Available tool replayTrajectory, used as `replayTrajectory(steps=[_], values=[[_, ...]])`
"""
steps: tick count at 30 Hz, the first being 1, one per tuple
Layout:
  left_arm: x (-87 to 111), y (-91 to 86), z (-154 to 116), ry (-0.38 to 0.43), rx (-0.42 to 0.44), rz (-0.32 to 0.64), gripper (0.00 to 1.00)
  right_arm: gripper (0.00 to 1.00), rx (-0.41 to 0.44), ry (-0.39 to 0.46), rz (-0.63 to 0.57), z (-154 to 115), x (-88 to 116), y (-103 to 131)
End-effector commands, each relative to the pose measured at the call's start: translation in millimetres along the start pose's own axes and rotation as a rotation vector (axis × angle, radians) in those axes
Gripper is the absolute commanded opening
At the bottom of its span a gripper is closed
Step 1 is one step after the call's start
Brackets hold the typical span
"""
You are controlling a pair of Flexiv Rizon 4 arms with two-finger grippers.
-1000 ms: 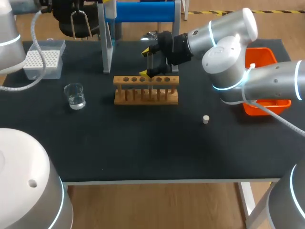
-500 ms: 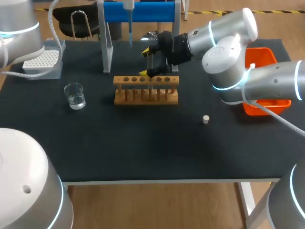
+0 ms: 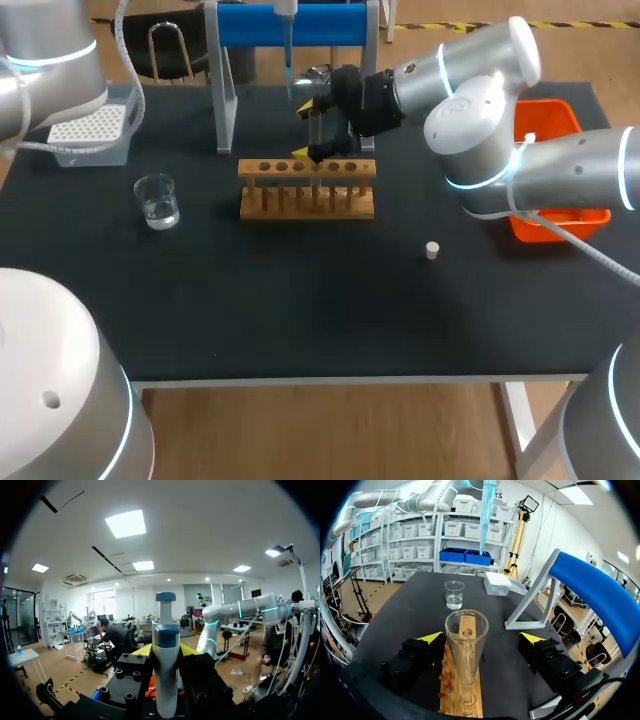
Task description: Invert the test tube, pick up the pipette, mount the tip to pipette, aspirate from beaker and dispense into the tube, eject the tip, return the pipette, and cap with the stopper.
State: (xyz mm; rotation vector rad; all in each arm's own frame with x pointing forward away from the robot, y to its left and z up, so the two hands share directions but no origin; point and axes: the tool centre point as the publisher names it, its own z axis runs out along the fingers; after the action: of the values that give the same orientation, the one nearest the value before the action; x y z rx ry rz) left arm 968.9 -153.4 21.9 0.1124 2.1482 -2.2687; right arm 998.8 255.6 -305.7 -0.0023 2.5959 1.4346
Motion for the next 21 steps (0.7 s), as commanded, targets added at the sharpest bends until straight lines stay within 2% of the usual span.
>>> replayTrajectory(steps=[1, 21], values=[[-3.3, -1.8, 2.1, 0.01, -0.005, 0.0, 0.0, 1.0, 0.003, 0.003, 0.0, -1.0, -0.5, 0.4], [-3.3, -1.8, 2.1, 0.01, -0.005, 0.0, 0.0, 1.0, 0.009, 0.01, -0.012, -1.4, 1.0, -1.0]])
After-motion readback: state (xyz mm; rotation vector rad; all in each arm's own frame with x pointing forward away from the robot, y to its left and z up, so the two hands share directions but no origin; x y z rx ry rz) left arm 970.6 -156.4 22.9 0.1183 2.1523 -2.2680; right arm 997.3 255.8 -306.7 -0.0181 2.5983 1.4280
